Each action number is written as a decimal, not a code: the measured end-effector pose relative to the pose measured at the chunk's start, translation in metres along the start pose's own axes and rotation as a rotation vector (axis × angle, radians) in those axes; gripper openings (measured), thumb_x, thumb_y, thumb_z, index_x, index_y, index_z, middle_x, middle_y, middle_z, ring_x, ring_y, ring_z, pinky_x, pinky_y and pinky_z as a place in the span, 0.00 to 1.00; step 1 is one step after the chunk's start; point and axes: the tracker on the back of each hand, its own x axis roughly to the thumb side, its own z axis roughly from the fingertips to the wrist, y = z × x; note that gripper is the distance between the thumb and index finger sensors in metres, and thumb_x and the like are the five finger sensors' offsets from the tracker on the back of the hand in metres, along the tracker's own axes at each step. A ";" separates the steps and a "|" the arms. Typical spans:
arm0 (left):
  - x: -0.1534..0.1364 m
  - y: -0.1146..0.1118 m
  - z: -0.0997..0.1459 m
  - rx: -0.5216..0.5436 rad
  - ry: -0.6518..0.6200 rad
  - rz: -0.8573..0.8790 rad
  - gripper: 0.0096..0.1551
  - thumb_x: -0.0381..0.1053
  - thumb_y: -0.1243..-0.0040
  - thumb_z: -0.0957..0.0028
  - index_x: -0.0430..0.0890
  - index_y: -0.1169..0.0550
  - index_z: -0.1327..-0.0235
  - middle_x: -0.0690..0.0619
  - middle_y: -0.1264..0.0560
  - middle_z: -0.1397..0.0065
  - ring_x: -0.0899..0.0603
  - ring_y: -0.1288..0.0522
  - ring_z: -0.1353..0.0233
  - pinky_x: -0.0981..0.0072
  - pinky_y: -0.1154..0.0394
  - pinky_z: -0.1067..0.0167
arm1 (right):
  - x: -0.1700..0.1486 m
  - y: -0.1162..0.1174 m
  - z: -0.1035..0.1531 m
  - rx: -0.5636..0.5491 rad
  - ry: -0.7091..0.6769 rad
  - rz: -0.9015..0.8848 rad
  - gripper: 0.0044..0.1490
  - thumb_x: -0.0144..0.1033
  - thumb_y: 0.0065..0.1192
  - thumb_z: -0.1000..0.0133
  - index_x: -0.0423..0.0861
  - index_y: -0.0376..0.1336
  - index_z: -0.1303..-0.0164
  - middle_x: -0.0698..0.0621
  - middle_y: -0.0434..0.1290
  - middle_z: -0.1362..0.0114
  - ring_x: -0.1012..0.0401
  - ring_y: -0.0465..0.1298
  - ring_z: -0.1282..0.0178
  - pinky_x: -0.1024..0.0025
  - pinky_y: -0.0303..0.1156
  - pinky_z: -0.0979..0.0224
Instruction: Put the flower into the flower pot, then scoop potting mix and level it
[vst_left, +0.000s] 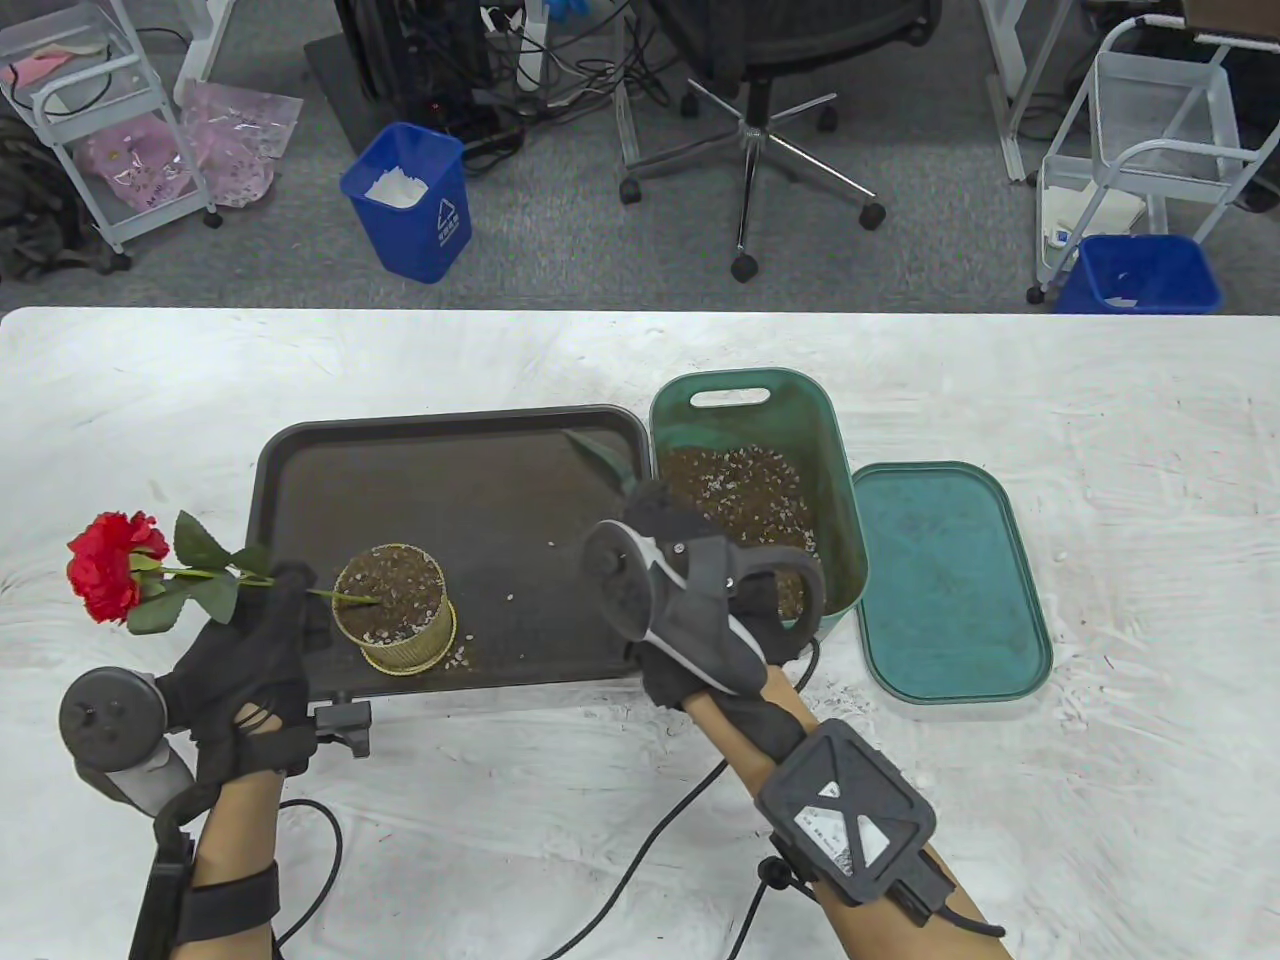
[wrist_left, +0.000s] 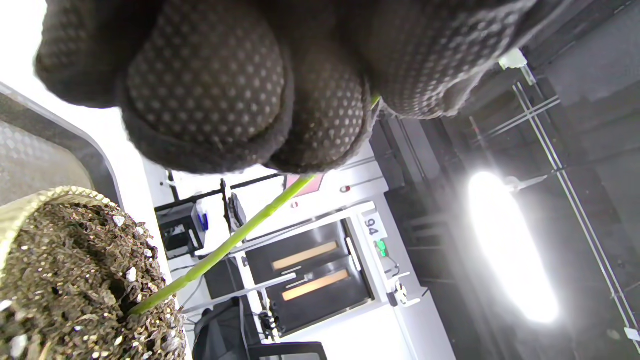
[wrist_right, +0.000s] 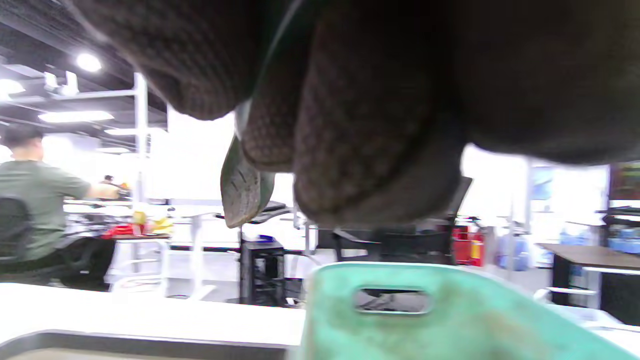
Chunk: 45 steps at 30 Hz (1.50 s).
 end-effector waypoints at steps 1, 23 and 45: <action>0.000 0.000 0.000 -0.002 -0.003 -0.002 0.25 0.60 0.33 0.57 0.45 0.12 0.56 0.52 0.12 0.61 0.44 0.12 0.68 0.54 0.16 0.60 | -0.012 -0.002 -0.004 0.004 0.034 0.002 0.33 0.42 0.67 0.55 0.38 0.69 0.42 0.46 0.85 0.60 0.54 0.87 0.76 0.59 0.86 0.75; -0.008 0.008 -0.004 0.026 0.036 0.006 0.25 0.60 0.33 0.57 0.44 0.12 0.56 0.51 0.12 0.61 0.44 0.12 0.68 0.54 0.16 0.60 | -0.095 0.119 -0.110 0.518 0.274 -0.091 0.33 0.37 0.67 0.55 0.40 0.68 0.39 0.42 0.83 0.52 0.48 0.87 0.66 0.52 0.85 0.65; -0.007 0.007 -0.005 0.008 0.019 -0.002 0.25 0.60 0.33 0.57 0.44 0.12 0.56 0.51 0.12 0.61 0.44 0.12 0.69 0.54 0.16 0.60 | -0.096 0.179 -0.107 1.107 0.331 -0.390 0.36 0.40 0.61 0.52 0.32 0.63 0.40 0.44 0.82 0.53 0.52 0.88 0.68 0.58 0.86 0.68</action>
